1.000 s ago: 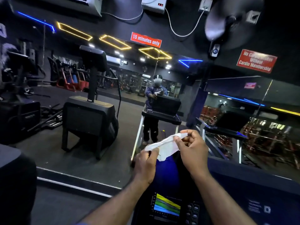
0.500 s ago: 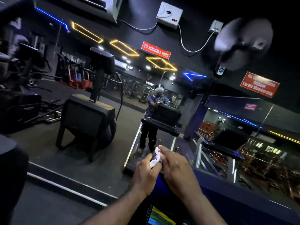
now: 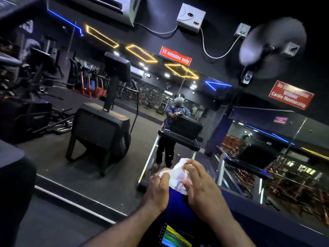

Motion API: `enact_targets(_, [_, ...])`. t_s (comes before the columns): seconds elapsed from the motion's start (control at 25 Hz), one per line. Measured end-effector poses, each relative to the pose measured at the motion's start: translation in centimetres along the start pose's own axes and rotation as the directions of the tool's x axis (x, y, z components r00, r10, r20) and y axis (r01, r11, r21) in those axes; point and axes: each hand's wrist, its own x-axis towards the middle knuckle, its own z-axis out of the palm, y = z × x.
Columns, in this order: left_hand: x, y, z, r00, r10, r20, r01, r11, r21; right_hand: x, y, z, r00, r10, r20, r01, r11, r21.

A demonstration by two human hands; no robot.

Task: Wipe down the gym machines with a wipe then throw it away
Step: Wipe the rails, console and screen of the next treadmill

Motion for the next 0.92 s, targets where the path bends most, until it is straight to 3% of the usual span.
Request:
enact_targets(0.16, [0.1, -0.4, 0.2, 0.999, -0.004, -0.04, 0.003, 1.0, -0.025, -0.2, -1.7, 0.5, 0.996, 0.093, -0.01, -0.093, 0.995, -0.025])
enact_targets(0.28, [0.1, -0.4, 0.1, 0.999, 0.022, -0.045, -0.025, 0.998, -0.052, 0.2, -3.8, 0.8, 0.998, 0.055, 0.01, -0.054, 0.995, -0.081])
enact_targets(0.48, [0.6, -1.3, 0.2, 0.999, 0.015, -0.032, -0.016, 0.998, -0.052, 1.5, -5.2, -0.1, 0.99, 0.112, 0.08, -0.113, 0.994, 0.006])
enact_targets(0.64, [1.0, -1.8, 0.4, 0.998, 0.051, -0.019, -0.053, 0.992, -0.117, 2.5, -4.9, 1.0, 0.979, 0.192, 0.062, -0.183, 0.974, -0.131])
enact_targets(0.76, [1.2, -1.7, 0.5, 0.997, -0.019, -0.076, 0.005, 0.983, -0.183, 2.7, -5.4, 1.9, 0.966, 0.245, 0.081, -0.227, 0.957, -0.182])
enact_targets(0.92, [1.1, -1.9, 0.8, 0.993, -0.02, -0.112, 0.002, 0.987, -0.162, 2.6, -5.2, 1.2, 0.964, 0.255, 0.079, -0.252, 0.967, -0.044])
